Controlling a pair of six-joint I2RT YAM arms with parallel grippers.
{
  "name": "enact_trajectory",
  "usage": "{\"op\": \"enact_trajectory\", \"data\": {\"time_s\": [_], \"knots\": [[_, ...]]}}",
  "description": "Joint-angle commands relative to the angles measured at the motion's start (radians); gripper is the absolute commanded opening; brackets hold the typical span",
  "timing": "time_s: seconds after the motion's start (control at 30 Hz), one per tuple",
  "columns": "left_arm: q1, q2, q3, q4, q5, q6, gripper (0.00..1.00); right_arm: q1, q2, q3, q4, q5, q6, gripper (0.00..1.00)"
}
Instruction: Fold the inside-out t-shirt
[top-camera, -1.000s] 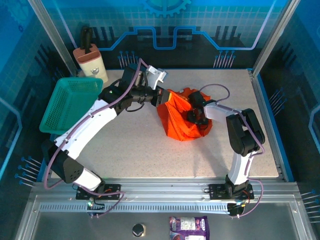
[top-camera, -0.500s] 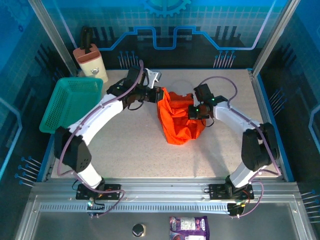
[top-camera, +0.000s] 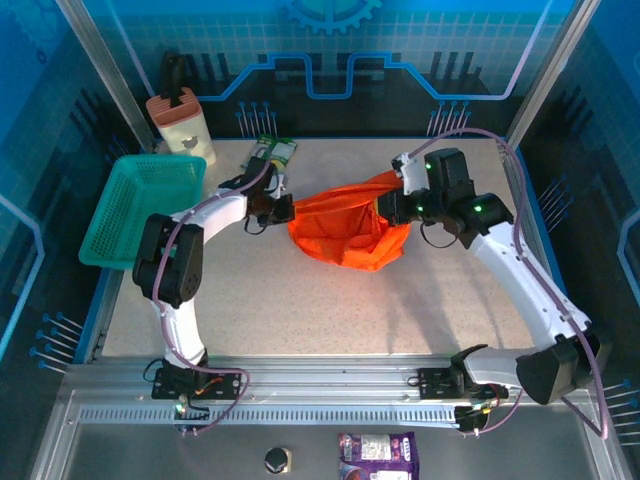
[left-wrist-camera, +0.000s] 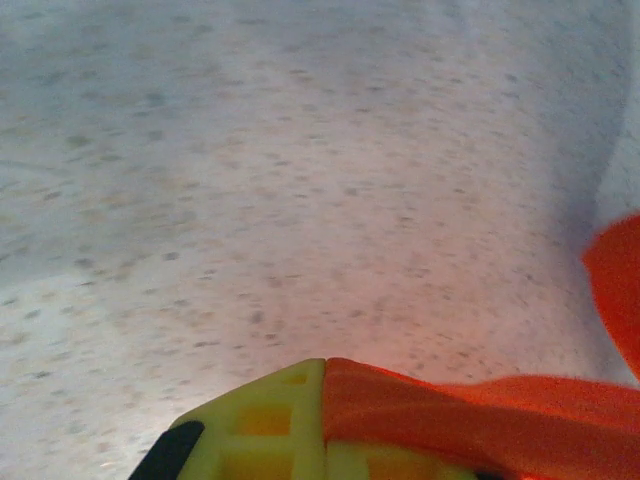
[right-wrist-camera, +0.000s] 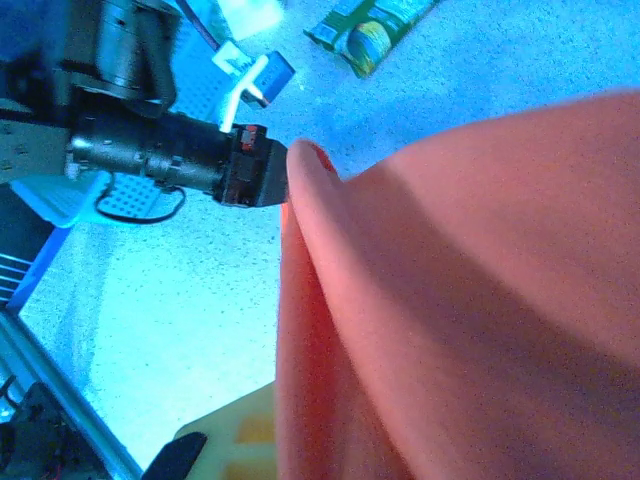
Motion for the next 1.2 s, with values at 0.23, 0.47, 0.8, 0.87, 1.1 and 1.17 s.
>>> {"op": "enact_trajectory", "data": {"time_s": [0.23, 0.47, 0.8, 0.87, 1.1, 1.17], "knots": [[0.21, -0.092, -0.164, 0.008, 0.021, -0.075, 0.0, -0.142, -0.12, -0.142, 0.172, -0.185, 0.066, 0.0], [0.214, -0.174, -0.189, -0.006, 0.122, -0.051, 0.01, -0.144, 0.109, -0.244, 0.289, -0.362, 0.201, 0.0], [0.031, -0.297, -0.088, -0.123, -0.006, 0.026, 0.44, -0.066, 0.389, -0.07, -0.059, 0.125, 0.143, 0.18], [-0.028, -0.297, -0.06, -0.146, -0.027, 0.046, 0.47, -0.042, 0.406, -0.034, -0.121, 0.228, 0.126, 0.32], [-0.261, -0.16, 0.104, -0.177, 0.012, 0.139, 0.43, 0.039, 0.4, 0.052, -0.25, 0.4, 0.131, 0.44], [-0.325, -0.089, 0.177, -0.219, -0.026, 0.182, 0.42, 0.072, 0.388, 0.075, -0.28, 0.446, 0.145, 0.45]]}}
